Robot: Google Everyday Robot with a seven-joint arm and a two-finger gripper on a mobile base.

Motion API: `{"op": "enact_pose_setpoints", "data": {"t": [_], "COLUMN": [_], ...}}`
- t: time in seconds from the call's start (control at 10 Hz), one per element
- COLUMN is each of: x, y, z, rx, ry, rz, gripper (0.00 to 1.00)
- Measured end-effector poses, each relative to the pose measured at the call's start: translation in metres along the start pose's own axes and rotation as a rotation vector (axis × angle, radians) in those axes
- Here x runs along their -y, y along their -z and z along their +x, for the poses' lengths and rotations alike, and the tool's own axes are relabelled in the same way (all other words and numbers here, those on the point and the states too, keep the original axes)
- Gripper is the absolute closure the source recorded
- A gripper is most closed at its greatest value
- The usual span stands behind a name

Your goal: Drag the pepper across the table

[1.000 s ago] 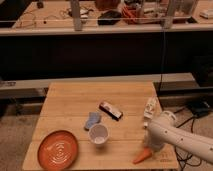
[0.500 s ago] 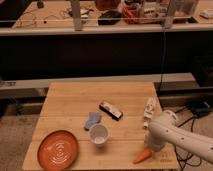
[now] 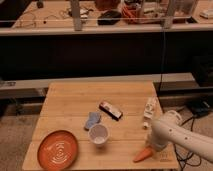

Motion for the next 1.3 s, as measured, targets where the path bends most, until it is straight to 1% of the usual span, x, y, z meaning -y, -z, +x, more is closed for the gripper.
{"op": "enact_pose_setpoints", "data": {"t": [0.1,0.2,0.5,0.9,1.2,1.3], "x": [0.002,0.004,0.003,0.011,0.01,0.012], "y": [-0.002,-0.002,0.0,-0.001,0.0,0.0], "z": [0.001,0.001,0.002,0.007,0.007,0.008], "rx": [0.001,0.001,0.0,0.004,0.004,0.006], "ry": [-0.001,0.002,0.0,-0.015,-0.017,-0.022], "rz": [-0.004,-0.006,-0.006,-0.004,-0.004,-0.003], "gripper": [0.73,0.76,0.91,0.92,0.92,0.97]}}
